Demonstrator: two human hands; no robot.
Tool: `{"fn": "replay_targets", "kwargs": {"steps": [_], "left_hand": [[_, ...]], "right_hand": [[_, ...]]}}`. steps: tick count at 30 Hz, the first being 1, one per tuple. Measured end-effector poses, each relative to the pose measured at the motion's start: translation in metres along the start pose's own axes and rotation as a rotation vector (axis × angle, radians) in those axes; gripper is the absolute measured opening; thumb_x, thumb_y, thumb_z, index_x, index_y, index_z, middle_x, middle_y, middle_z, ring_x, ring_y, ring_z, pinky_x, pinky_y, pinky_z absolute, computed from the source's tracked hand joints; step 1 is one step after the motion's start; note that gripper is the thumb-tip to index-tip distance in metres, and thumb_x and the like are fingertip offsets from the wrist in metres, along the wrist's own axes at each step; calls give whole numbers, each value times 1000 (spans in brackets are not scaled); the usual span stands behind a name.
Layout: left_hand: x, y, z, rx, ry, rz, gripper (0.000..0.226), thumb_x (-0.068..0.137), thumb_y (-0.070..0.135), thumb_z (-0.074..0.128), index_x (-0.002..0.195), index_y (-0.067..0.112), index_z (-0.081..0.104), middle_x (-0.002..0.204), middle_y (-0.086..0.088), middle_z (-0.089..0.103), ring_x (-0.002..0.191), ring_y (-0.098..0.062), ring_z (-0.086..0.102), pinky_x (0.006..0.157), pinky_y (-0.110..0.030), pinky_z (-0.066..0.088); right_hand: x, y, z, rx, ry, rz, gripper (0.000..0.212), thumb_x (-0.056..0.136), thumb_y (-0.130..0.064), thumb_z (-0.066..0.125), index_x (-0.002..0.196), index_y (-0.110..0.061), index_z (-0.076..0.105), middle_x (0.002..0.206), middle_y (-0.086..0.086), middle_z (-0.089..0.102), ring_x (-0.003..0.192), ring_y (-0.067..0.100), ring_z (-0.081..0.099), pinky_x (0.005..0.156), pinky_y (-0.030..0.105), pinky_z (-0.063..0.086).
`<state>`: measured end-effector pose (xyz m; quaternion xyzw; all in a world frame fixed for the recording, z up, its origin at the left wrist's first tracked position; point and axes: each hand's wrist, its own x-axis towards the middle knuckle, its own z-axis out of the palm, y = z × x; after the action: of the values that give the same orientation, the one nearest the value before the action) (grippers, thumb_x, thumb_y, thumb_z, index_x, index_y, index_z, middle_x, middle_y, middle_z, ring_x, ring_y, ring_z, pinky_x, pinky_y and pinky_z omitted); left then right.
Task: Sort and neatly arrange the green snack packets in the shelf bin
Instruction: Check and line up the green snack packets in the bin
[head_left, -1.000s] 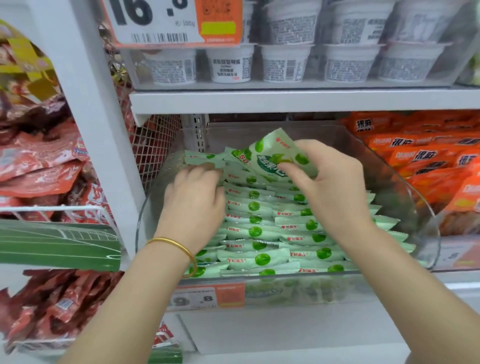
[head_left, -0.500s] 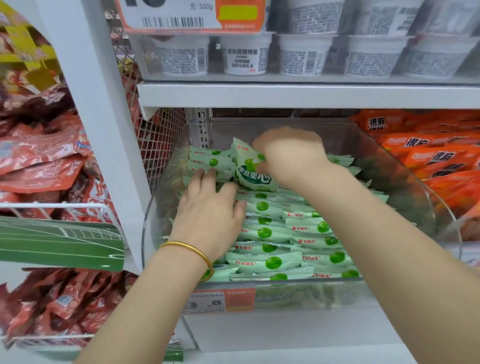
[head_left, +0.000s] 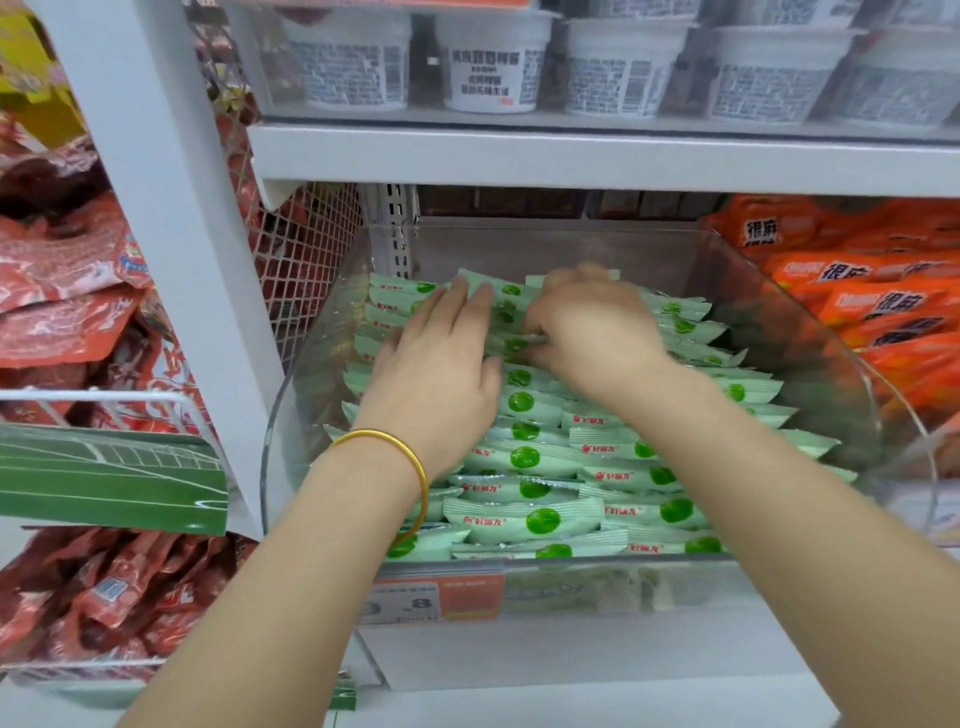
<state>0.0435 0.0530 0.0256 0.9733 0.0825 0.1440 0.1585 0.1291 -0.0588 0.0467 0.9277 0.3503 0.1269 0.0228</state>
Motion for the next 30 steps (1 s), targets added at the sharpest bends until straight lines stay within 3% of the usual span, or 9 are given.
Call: {"fn": "replay_targets", "kwargs": {"steps": [3, 8, 12, 15, 17, 23, 26, 28, 30], "left_hand": [[1, -3, 3, 88, -75, -11, 46, 99, 36, 32, 143, 21, 31, 155, 2, 22, 143, -14, 13, 114, -38, 15], [0, -4, 2, 124, -119, -27, 47, 98, 42, 28, 141, 23, 34, 155, 4, 22, 144, -12, 11, 115, -40, 12], [0, -4, 1, 145, -151, -38, 46, 98, 42, 27, 135, 20, 43, 151, 3, 31, 142, -13, 19, 116, -42, 14], [-1, -2, 1, 130, -136, -57, 49, 98, 43, 28, 142, 21, 33, 155, 3, 22, 144, -12, 11, 116, -44, 12], [0, -3, 2, 137, -153, -59, 52, 98, 44, 26, 145, 22, 26, 157, 4, 16, 144, -11, 8, 117, -45, 9], [1, -5, 4, 171, -181, -64, 55, 98, 47, 23, 146, 21, 24, 157, 2, 15, 145, -12, 8, 117, -46, 6], [0, -5, 4, 170, -185, -60, 57, 98, 48, 24, 147, 20, 22, 157, 2, 15, 144, -13, 9, 117, -46, 6], [-1, -5, 4, 171, -177, -59, 57, 97, 48, 24, 147, 20, 21, 157, 1, 14, 144, -15, 10, 117, -45, 5], [-2, -5, 4, 161, -171, -57, 58, 97, 49, 25, 147, 20, 19, 157, 0, 15, 144, -16, 13, 117, -44, 5]], "right_hand": [[1, -1, 9, -8, -62, -9, 25, 91, -35, 57, 105, -17, 67, 115, 6, 52, 115, 28, 40, 80, 33, 31], [0, 5, 3, 89, 31, 22, 19, 88, -36, 60, 98, -24, 71, 110, 1, 52, 112, 26, 41, 77, 30, 29], [3, 6, 8, 154, -92, 33, 19, 90, -33, 58, 98, -23, 71, 109, 4, 55, 112, 27, 45, 79, 28, 37], [7, 19, -3, 276, -8, 165, 25, 91, -38, 55, 91, -20, 72, 106, 4, 54, 108, 26, 48, 86, 35, 47], [9, 22, -6, 315, 46, 232, 24, 92, -39, 54, 95, -22, 72, 109, 4, 54, 116, 27, 43, 90, 36, 46], [20, 5, 10, 219, -120, 219, 28, 85, -50, 61, 102, -29, 68, 122, 3, 49, 125, 26, 34, 100, 38, 37], [24, 5, 15, 277, -85, 238, 15, 85, -42, 65, 82, -28, 65, 116, 4, 49, 120, 27, 38, 97, 38, 39], [24, 6, 12, 528, 12, 295, 23, 83, -35, 69, 66, -25, 57, 103, 4, 54, 106, 25, 50, 88, 34, 45], [23, 11, 6, 823, 132, 363, 20, 82, -30, 71, 68, -22, 59, 83, -1, 60, 80, 16, 57, 69, 25, 45]]}}
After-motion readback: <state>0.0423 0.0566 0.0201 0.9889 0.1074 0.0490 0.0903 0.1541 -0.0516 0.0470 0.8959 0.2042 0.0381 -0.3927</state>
